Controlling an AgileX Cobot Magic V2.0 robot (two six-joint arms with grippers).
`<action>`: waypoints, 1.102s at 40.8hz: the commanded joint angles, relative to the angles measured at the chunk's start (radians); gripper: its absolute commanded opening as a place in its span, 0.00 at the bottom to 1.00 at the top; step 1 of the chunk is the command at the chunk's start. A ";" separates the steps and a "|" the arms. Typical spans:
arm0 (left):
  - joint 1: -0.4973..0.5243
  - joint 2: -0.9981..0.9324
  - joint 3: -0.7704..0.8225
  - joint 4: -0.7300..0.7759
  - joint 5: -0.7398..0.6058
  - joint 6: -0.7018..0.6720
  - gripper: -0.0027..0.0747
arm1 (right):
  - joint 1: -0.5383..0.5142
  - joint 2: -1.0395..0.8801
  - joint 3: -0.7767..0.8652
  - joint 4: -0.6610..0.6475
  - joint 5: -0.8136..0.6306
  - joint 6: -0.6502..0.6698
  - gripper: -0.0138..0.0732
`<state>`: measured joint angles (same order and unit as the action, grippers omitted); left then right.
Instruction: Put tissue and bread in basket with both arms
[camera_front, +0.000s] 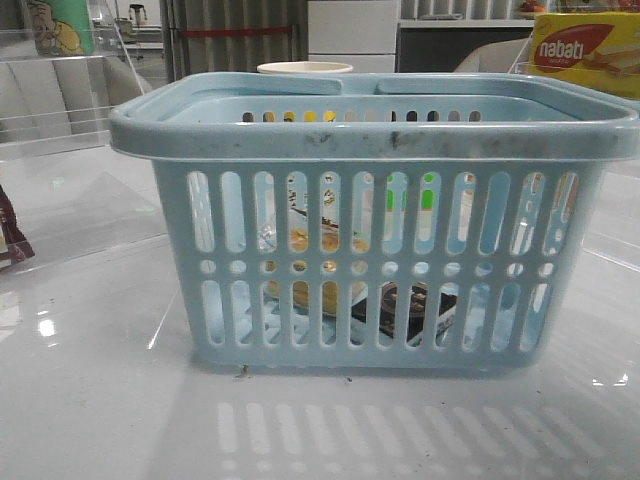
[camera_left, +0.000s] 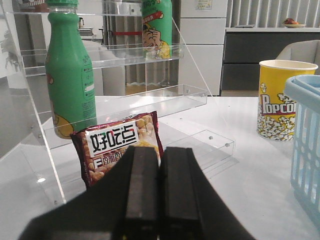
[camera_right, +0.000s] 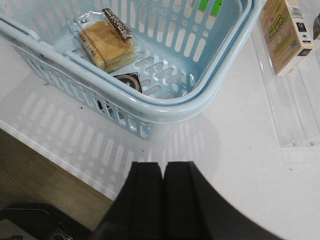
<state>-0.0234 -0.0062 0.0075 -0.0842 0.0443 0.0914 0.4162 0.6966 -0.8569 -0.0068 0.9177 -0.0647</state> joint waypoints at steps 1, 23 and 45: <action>-0.008 -0.019 -0.001 -0.005 -0.088 -0.004 0.15 | -0.001 0.003 -0.027 -0.010 -0.059 -0.006 0.22; -0.008 -0.019 -0.001 -0.005 -0.088 -0.004 0.15 | -0.080 -0.081 0.041 -0.006 -0.091 -0.006 0.22; -0.008 -0.019 -0.001 -0.005 -0.088 -0.004 0.15 | -0.443 -0.609 0.711 0.007 -0.776 -0.006 0.22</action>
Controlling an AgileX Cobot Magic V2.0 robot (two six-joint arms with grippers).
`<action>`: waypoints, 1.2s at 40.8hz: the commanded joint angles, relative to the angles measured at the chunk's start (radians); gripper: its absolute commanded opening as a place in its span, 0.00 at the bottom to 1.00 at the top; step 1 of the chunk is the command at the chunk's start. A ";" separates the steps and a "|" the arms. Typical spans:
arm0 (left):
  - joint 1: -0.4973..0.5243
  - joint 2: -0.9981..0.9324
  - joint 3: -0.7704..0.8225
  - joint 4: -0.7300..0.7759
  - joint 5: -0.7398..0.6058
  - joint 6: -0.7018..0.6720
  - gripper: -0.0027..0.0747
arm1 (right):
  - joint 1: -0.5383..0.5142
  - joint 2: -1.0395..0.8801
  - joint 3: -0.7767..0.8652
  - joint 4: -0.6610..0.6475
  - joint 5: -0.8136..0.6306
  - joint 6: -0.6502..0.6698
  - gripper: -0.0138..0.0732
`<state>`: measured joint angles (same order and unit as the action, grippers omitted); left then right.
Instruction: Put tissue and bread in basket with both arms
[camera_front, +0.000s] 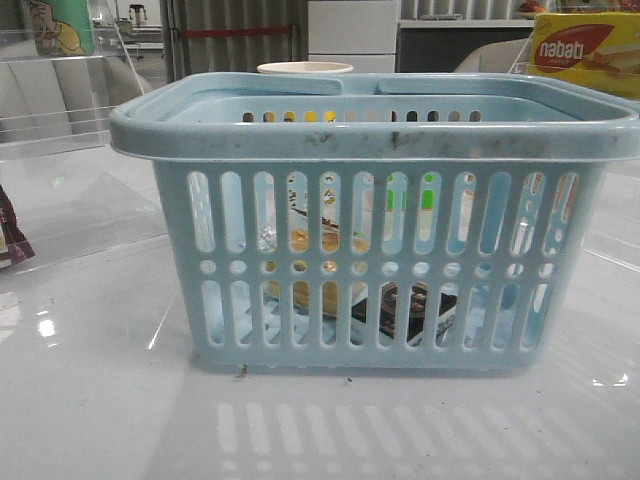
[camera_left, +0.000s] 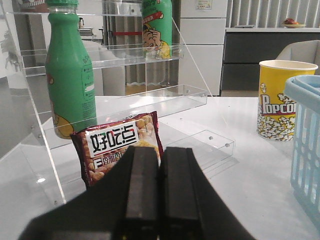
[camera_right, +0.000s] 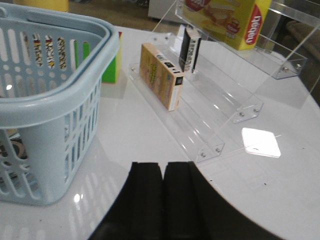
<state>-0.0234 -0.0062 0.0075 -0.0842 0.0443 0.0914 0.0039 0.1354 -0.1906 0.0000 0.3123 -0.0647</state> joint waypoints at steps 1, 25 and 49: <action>-0.008 -0.019 -0.001 -0.005 -0.088 -0.004 0.15 | -0.039 -0.069 0.072 0.014 -0.194 -0.006 0.22; -0.008 -0.017 -0.001 -0.005 -0.088 -0.004 0.15 | -0.063 -0.164 0.220 0.076 -0.363 -0.006 0.22; -0.008 -0.017 -0.001 -0.005 -0.088 -0.004 0.15 | -0.063 -0.164 0.220 0.076 -0.362 -0.006 0.22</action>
<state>-0.0234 -0.0062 0.0075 -0.0842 0.0443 0.0914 -0.0541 -0.0095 0.0287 0.0716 0.0437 -0.0647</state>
